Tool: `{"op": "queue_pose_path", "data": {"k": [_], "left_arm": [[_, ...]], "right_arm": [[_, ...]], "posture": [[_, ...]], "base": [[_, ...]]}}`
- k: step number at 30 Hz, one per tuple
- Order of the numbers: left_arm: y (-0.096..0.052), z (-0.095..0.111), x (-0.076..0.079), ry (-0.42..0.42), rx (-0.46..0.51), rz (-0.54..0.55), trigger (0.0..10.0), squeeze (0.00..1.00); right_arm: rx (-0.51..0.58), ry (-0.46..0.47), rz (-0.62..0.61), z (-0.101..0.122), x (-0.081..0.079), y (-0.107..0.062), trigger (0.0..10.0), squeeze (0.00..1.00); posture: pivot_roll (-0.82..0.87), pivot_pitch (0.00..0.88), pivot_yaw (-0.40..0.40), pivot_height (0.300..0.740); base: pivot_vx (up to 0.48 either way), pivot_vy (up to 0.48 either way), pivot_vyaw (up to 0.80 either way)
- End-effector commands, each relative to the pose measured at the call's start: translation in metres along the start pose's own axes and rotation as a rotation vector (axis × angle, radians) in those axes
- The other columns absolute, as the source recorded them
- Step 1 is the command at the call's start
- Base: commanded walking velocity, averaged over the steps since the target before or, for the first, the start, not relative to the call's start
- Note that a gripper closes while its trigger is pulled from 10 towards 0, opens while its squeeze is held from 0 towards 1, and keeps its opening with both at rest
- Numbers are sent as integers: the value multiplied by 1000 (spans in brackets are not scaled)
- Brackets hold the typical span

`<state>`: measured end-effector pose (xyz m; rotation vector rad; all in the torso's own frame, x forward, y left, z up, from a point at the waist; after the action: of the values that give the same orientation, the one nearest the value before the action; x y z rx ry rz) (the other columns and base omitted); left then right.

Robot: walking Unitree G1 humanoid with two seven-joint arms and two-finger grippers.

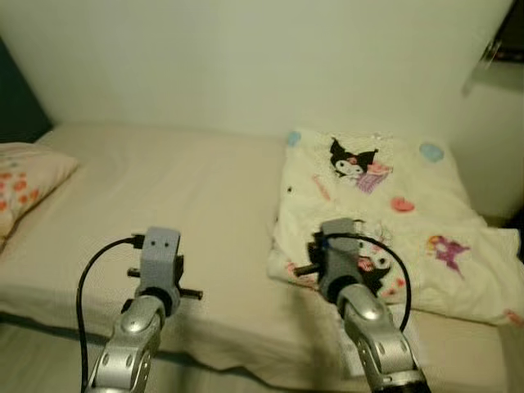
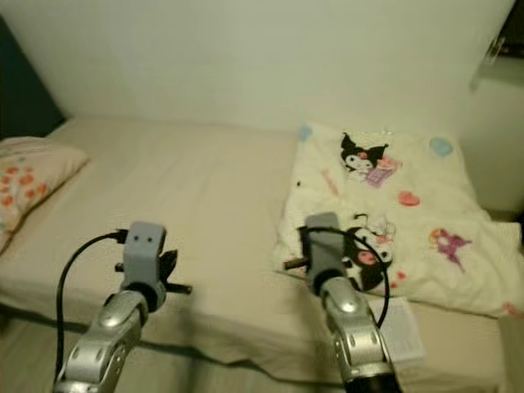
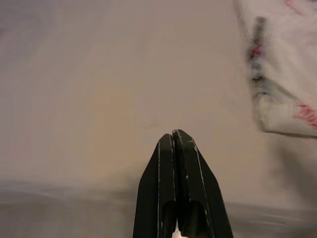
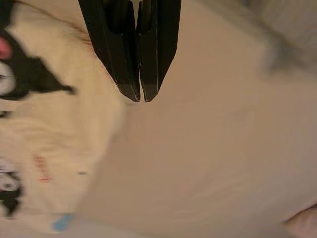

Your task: Clean up the room

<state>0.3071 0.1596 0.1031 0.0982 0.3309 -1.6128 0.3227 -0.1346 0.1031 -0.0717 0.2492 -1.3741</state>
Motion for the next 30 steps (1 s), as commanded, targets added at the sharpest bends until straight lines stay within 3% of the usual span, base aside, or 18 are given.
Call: {"op": "queue_pose_path", "data": {"k": [1,14,30], "left_arm": [[-2,-2,0,17,3,-4,10000,0],[-1,2,9,19,27,-68,10000,0],[1,0,8,13,19,-77,10000,0]], "right_arm": [[-7,7,2,-2,-1,-1,10000,0],[12,50,-97,-5,10,-3,10000,0],[20,68,-115,-5,8,-5,10000,0]], "posture": [[-37,101,47,715],[-40,87,61,715],[-46,83,72,715]], "base": [[0,0,0],[0,0,0],[0,0,0]]}}
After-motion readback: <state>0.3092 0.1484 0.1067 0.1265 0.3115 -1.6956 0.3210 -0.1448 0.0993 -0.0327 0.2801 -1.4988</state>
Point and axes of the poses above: a point about 5 cm out from each wrist's last joint towards the gripper, its own y axis pointing out of the wrist towards the gripper, its own z axis along the axis of the wrist's last joint, x = y × z, the point moved 2 cm from there along y, pointing out of the wrist towards the gripper, and after that the axes turned 12 degrees about y, right-handed, at the moved point
